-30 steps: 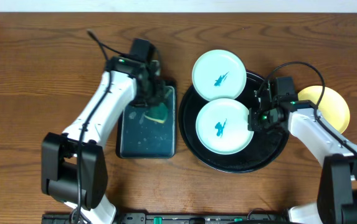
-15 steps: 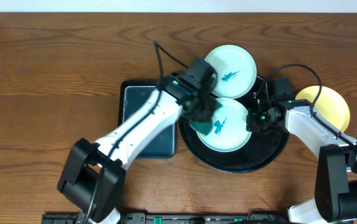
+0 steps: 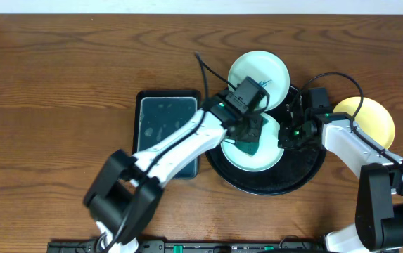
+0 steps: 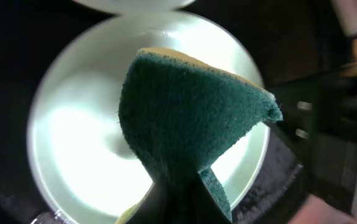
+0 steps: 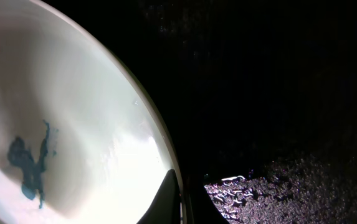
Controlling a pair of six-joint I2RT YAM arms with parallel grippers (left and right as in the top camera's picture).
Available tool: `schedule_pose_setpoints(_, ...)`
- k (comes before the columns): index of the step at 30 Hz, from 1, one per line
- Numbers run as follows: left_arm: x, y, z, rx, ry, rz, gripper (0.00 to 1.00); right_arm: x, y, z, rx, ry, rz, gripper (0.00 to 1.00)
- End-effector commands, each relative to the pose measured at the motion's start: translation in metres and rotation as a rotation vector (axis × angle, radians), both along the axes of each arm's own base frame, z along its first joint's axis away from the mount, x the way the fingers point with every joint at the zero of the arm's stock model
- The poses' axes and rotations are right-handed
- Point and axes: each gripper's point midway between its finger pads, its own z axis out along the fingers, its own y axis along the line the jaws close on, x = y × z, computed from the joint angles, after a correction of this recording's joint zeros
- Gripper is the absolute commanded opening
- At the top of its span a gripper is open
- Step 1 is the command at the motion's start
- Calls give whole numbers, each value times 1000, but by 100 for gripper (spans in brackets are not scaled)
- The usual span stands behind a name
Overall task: Clean dirty plates on tray and stack at the side
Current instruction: 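Scrub the tilted pale green plate with the sponge in the left gripper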
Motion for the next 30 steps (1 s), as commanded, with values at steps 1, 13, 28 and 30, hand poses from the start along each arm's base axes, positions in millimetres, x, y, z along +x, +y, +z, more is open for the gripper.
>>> schedule_pose_setpoints(1,-3,-1,-27,44,35,9,8,-6,1,-5,-11,23,-3,1)
schedule_pose_setpoints(13,10,65,-88,342,72,115,7,-6,1,-5,-11,26,-3,1)
schedule_pose_setpoints(28,27,14,5,-41,5,-18,7,-7,1,-5,-12,27,-3,1)
schedule_pose_setpoints(30,23,3,6,-55,-10,-42,7,-7,1,-5,-12,27,-3,1)
